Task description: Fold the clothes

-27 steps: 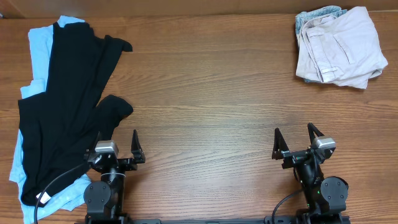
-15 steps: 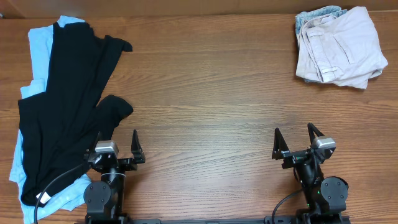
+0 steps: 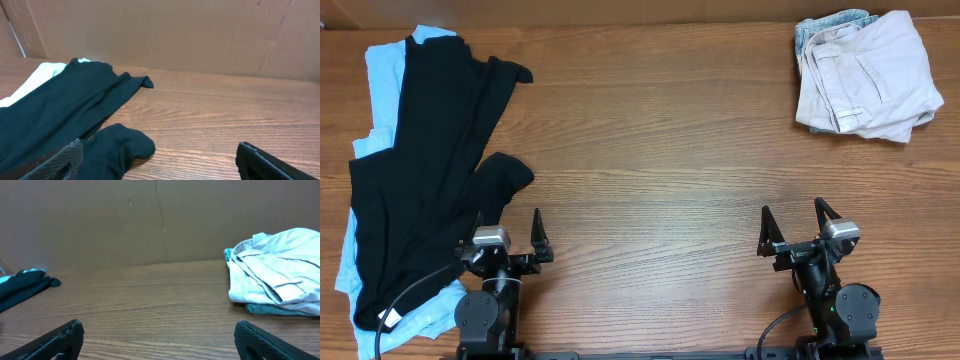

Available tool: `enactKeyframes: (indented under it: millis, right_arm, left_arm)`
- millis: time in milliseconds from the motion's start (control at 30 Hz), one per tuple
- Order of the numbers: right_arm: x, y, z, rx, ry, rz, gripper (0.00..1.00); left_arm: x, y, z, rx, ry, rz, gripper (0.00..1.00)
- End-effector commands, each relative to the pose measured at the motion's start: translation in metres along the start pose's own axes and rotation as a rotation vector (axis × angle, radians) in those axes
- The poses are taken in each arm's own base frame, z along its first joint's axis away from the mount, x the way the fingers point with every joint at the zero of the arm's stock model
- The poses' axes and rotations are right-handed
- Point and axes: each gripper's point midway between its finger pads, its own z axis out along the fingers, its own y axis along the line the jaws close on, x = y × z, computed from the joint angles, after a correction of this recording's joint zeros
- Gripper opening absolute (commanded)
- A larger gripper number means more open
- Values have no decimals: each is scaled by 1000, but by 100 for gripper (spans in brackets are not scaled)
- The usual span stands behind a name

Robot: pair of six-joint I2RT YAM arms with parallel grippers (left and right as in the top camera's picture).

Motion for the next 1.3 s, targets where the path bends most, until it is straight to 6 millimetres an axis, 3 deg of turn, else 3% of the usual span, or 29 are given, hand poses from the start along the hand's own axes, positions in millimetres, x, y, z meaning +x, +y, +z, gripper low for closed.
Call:
enactKeyframes:
  millis: [0,867,1267]
  right_arm:
    - [2,1,0,-4,-5,0,100]
    - [2,1,0,-4,-6,0,100]
    - [-3,-11,0,68,-29,-5,100]
  left_arm:
    - [-1,0,0,6,-8,-10,100]
    - [-1,0,0,6,-8,-10,100]
    - [-2,0,0,1,-11,-10,100]
